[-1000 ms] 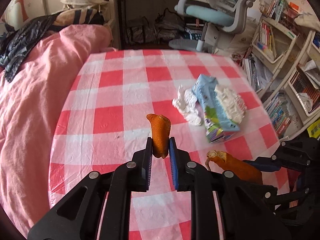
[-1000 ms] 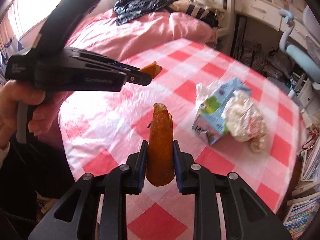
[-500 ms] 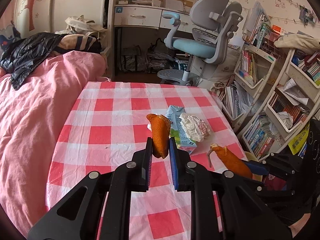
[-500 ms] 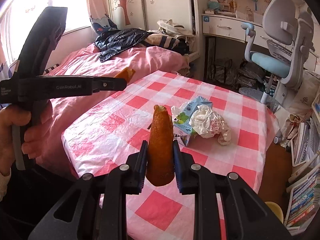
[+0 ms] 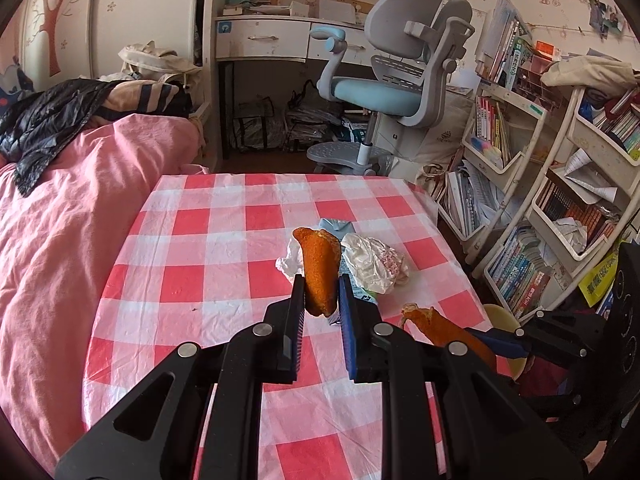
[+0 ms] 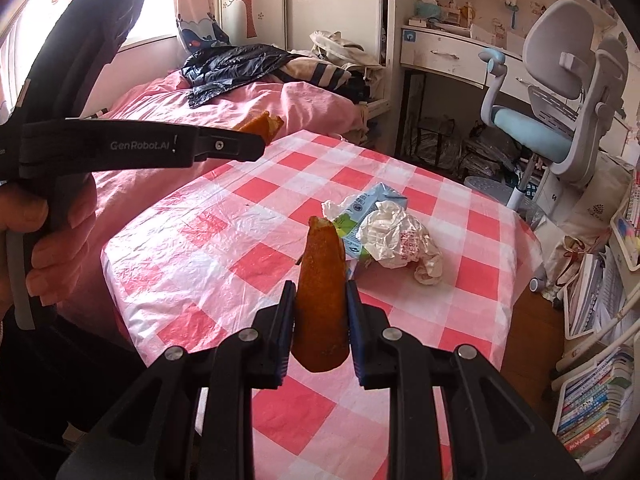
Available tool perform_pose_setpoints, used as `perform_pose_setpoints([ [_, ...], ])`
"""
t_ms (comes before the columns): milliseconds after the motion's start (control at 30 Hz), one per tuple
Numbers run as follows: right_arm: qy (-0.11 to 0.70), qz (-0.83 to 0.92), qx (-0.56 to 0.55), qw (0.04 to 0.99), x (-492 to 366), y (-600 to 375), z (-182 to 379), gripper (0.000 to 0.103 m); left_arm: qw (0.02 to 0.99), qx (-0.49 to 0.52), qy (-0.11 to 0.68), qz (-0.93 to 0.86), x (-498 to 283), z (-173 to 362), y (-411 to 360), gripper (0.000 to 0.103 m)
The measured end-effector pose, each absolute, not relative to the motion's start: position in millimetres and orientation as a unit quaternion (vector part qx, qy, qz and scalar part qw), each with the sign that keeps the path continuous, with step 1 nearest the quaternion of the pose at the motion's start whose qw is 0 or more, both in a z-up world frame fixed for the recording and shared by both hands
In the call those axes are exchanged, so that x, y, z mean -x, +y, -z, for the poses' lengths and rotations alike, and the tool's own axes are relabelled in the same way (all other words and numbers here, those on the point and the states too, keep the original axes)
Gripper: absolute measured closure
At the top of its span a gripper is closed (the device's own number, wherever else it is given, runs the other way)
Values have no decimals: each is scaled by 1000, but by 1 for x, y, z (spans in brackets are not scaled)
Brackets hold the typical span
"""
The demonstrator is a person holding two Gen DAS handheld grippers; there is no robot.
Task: Collect trash
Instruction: 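Carry both held snacks off the table toward the yellow bin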
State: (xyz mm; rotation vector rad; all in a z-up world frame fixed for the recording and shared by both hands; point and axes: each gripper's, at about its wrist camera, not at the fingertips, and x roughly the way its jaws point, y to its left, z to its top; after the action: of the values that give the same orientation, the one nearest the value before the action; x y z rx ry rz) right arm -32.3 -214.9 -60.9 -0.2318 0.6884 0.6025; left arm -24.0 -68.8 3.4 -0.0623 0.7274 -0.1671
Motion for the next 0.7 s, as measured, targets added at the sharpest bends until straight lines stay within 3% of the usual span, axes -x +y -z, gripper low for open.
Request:
perform_pose_setpoints([
  [367, 332, -220, 100, 912, 34, -286, 60, 77, 924, 29, 353, 141, 13, 1, -139, 87],
  [700, 362, -190, 18, 912, 38, -398, 81, 77, 907, -23, 372, 196, 2, 27, -241, 87],
])
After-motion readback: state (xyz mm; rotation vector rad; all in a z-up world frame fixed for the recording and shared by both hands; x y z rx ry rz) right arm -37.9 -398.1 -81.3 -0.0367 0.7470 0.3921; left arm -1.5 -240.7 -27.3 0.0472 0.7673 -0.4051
